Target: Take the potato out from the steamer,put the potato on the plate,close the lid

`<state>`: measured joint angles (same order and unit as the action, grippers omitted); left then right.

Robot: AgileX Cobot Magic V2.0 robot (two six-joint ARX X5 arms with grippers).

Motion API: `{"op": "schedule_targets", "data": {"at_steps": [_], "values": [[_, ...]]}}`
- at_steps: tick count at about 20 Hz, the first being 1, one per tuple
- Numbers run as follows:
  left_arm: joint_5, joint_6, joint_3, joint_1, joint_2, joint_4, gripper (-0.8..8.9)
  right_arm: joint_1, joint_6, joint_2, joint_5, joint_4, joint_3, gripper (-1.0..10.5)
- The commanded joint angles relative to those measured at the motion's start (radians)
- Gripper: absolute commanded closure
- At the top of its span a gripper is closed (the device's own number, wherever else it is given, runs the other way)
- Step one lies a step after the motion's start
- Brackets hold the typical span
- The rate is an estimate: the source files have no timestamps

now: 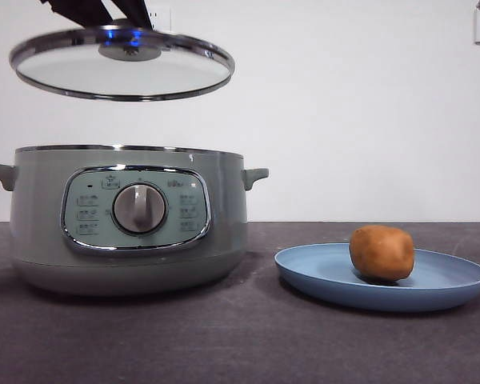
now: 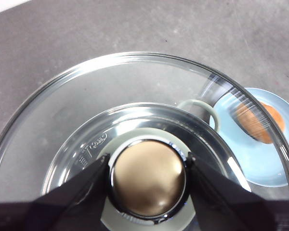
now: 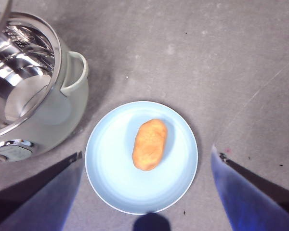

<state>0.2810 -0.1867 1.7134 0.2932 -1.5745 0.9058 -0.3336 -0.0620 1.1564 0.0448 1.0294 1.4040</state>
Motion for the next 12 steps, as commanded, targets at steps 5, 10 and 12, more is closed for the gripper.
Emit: {"op": "schedule_targets", "data": {"at_steps": [5,10,12], "values": [[0.010,0.043,-0.204,0.039,0.021,-0.190,8.21,0.000,-0.017,0.001,-0.002,-0.003,-0.004,5.1],[-0.060,0.048,-0.268,0.042,0.021,-0.219,8.21,0.000,-0.017,0.001,-0.002,-0.003,-0.004,5.1],[-0.067,0.048,-0.268,0.042,0.021,-0.224,8.21,0.000,-0.017,0.001,-0.002,-0.004,-0.004,5.1]]}}
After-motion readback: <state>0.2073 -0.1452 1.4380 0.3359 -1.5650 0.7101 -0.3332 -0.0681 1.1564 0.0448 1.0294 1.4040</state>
